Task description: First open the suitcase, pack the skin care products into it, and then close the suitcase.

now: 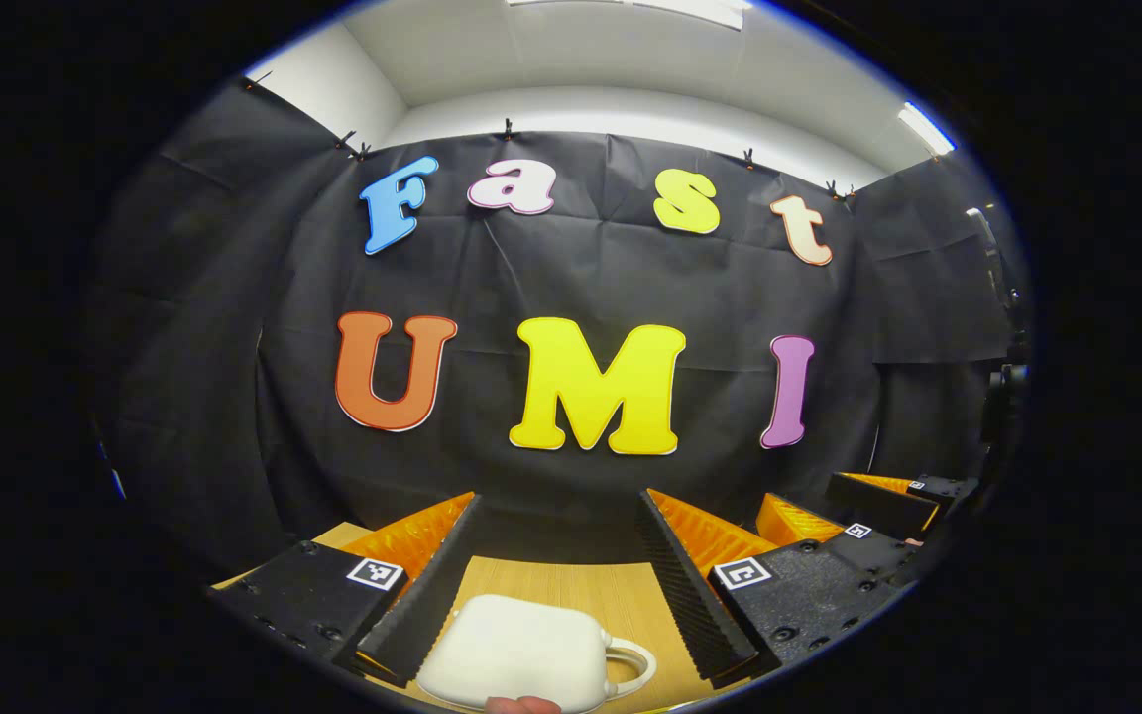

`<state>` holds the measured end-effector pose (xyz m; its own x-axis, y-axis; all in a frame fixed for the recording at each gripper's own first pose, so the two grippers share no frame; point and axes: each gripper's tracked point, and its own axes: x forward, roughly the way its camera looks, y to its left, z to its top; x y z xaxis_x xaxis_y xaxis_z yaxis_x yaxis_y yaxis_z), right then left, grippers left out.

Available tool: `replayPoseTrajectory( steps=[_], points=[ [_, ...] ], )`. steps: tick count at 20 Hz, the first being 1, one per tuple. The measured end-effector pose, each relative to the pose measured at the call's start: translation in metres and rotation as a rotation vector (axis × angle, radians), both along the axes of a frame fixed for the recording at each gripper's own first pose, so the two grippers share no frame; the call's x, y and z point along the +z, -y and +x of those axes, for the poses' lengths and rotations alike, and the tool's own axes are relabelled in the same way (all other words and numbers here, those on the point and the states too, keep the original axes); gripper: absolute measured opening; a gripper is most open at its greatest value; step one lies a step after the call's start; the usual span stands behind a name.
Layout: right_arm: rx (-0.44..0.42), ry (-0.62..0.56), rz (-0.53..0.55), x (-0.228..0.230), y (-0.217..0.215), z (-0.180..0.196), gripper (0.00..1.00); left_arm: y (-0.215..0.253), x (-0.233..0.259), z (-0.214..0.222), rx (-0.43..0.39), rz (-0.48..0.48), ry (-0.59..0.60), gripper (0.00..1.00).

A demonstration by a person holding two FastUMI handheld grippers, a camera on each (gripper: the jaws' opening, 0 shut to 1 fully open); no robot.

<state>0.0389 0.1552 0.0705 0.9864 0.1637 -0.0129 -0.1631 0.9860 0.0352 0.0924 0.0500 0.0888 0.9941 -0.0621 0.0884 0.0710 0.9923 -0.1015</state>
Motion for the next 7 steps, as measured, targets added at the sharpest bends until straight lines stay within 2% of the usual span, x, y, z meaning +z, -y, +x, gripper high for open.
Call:
replayPoseTrajectory(
  steps=[7],
  points=[
    [0.008,0.000,-0.005,-0.0022,-0.0047,-0.0018,0.79,0.0005,-0.0026,-0.0014,0.024,0.015,-0.001,0.98]
  ],
)
